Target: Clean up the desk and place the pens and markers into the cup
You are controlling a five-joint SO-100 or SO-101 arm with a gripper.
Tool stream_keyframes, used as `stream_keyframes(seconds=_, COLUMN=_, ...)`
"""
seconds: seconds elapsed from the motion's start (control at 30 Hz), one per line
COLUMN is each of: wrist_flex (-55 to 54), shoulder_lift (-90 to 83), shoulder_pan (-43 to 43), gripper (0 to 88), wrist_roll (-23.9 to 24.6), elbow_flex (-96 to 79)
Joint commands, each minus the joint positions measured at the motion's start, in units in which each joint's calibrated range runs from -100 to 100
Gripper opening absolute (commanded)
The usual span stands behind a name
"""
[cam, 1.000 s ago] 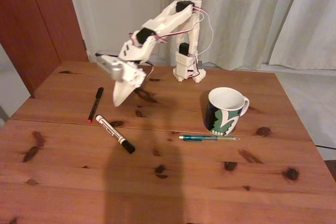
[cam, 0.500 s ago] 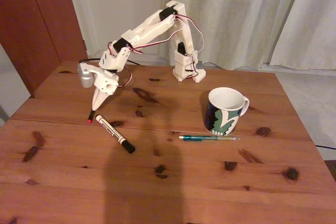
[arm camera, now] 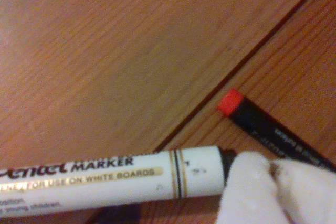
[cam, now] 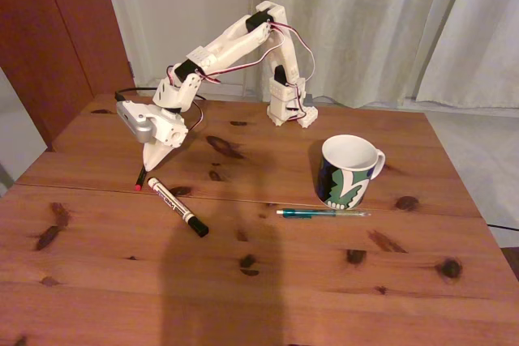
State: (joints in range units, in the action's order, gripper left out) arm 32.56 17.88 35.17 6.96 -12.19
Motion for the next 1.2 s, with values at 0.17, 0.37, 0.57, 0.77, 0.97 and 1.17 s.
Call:
stream_keyframes(seconds=0.17, wrist_flex=-0.6, shoulder_lift=0.03, shoulder_pan=2.83, gripper=0.7, wrist_roll=-6.59, elbow_flex=0.28)
stream_keyframes(seconds=0.37, wrist_flex=-0.52, shoulder_lift=0.12, shoulder_pan=4.12, gripper=0.7, wrist_roll=-11.41, elbow_flex=0.1)
stream_keyframes(seconds=0.57, wrist_flex=-0.52, shoulder_lift=0.12, shoulder_pan=5.08, gripper=0.7, wrist_roll=-15.34, elbow_flex=0.1)
stream_keyframes(seconds=0.77, wrist_flex=-0.6, shoulder_lift=0.03, shoulder_pan=5.32, gripper=1.2, wrist_roll=-16.6, elbow_flex=0.1)
stream_keyframes(seconds=0.97, wrist_flex=-0.69, shoulder_lift=-0.38, shoulder_pan=5.32, gripper=9.0, wrist_roll=-16.65, elbow_flex=0.1)
stream_keyframes(seconds=1.17, wrist_flex=-0.86, shoulder_lift=-0.3, shoulder_pan=5.32, gripper=13.7, wrist_roll=-16.81, elbow_flex=0.1)
